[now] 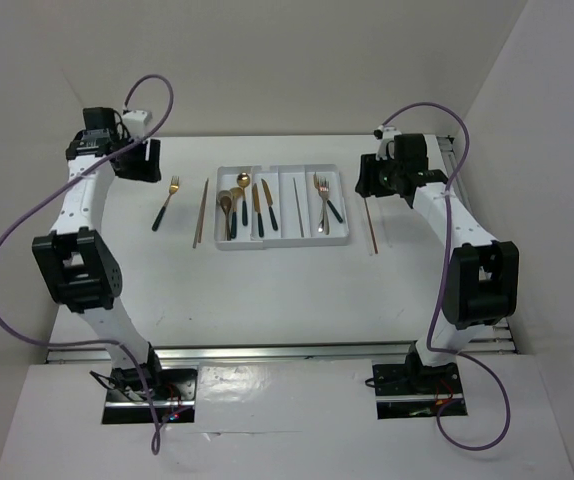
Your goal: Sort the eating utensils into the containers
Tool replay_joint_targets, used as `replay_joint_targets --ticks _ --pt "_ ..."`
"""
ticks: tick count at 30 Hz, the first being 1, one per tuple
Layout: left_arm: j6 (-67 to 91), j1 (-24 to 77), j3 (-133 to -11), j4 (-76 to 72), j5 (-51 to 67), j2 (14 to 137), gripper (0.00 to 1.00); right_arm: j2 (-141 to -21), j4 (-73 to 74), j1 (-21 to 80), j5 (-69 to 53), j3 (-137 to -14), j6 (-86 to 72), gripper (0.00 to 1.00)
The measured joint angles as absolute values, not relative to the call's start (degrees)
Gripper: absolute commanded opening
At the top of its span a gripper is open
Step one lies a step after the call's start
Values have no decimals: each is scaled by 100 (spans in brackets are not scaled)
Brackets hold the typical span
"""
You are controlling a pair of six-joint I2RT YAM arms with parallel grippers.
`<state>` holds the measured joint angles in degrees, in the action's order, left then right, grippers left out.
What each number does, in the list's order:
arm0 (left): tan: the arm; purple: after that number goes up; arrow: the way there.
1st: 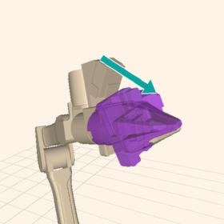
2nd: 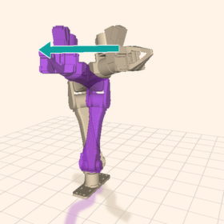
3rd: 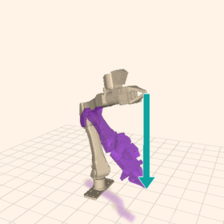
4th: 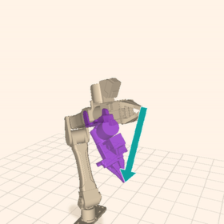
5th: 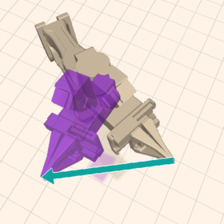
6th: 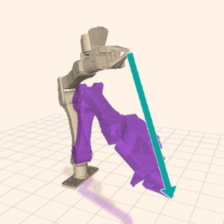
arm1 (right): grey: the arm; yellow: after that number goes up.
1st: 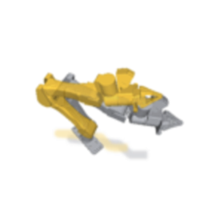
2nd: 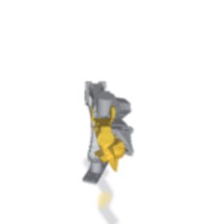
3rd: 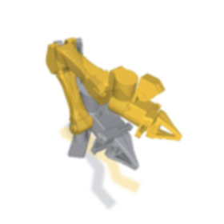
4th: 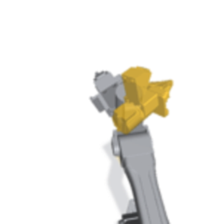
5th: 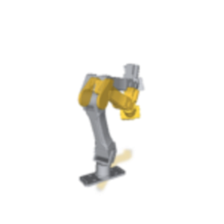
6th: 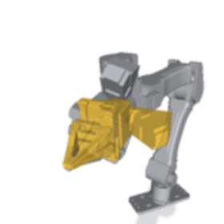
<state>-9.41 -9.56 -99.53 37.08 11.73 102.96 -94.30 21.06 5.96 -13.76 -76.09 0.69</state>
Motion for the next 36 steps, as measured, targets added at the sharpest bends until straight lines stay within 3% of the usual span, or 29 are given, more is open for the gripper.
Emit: replay_joint_targets --ticks 3,10,12,36 --pt "-1533 -1319 -10121 4268 1369 11056 77 -9430 2117 596 -1406 -7649 156 61" --pt "-2115 -1514 -10033 5019 1516 11898 50 -9430 2130 596 -1437 -7697 255 62" --pt "-2141 -1496 -10009 5026 1546 11900 49 -9430 2134 596 -1439 -7699 266 62" --pt "-1704 -1186 -10427 4388 1223 12886 49 -9430 2156 596 -1463 -7699 268 62"
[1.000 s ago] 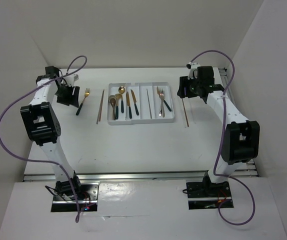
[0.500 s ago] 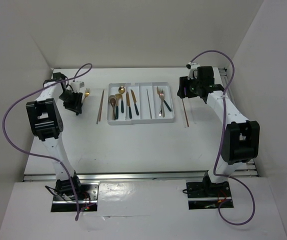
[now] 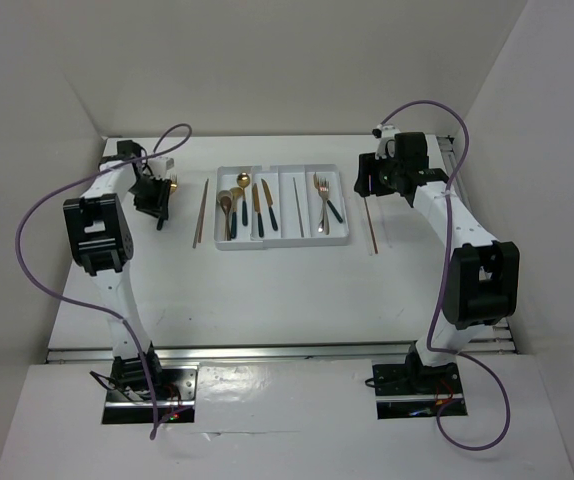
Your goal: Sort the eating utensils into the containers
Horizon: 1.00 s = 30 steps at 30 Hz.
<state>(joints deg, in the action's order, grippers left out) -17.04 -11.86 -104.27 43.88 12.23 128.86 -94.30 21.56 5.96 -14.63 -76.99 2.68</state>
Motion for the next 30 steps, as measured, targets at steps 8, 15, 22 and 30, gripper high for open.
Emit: replay_joint_targets --ticks 8,15,22,30 --pt "-1452 -1063 -10694 4185 1007 13082 34 -9474 2163 596 -1540 -7699 268 61" --pt "-1299 -1039 -11085 4193 943 13316 0 -9489 2169 596 -1549 -7699 270 59" --pt "-1100 -1028 -11242 4475 1232 13325 0 -9489 2169 596 -1542 -7699 270 58" --pt "622 -725 -11281 4012 2344 11891 0 -9430 2161 596 -1188 -7677 220 56"
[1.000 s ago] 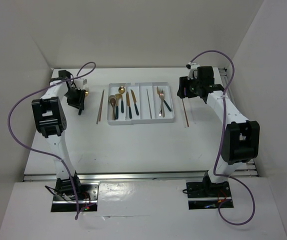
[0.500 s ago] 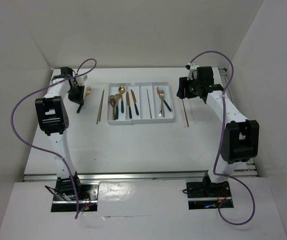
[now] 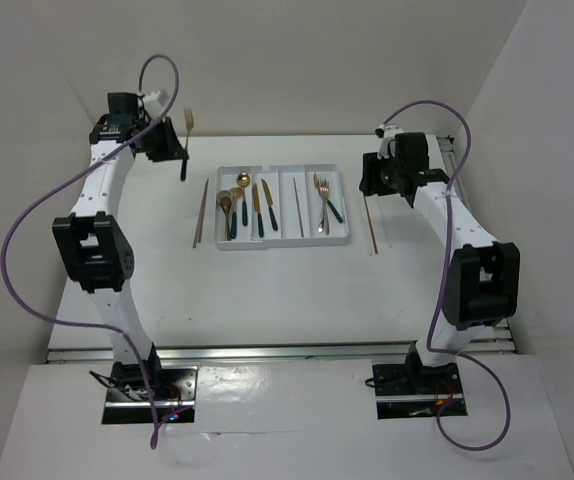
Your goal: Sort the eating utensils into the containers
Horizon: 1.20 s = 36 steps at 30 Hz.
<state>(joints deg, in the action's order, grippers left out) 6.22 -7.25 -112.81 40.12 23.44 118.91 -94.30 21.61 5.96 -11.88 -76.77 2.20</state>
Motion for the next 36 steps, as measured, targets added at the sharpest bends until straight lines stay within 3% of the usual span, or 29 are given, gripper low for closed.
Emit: replay_joint_targets --ticks 6,9,14,23,31,36 --pt "2589 379 -10895 2674 2845 10429 0 -9242 2112 558 -705 -7679 130 56" --pt "3391 1050 -10462 2180 2893 10324 0 -9122 2104 423 -534 -7717 93 55" --pt "4410 2029 -10490 2062 2517 11209 0 -8892 2078 163 -331 -7852 47 54" --pt "5301 3210 -11832 2272 1483 12903 0 -8121 2045 108 -69 -7640 -80 54" --pt "5415 3315 -11926 2209 862 13161 0 -7876 2073 30 30 -7404 -104 52" --pt "5365 3249 -11782 2106 617 13423 0 -7793 2084 12 32 -7262 -113 58"
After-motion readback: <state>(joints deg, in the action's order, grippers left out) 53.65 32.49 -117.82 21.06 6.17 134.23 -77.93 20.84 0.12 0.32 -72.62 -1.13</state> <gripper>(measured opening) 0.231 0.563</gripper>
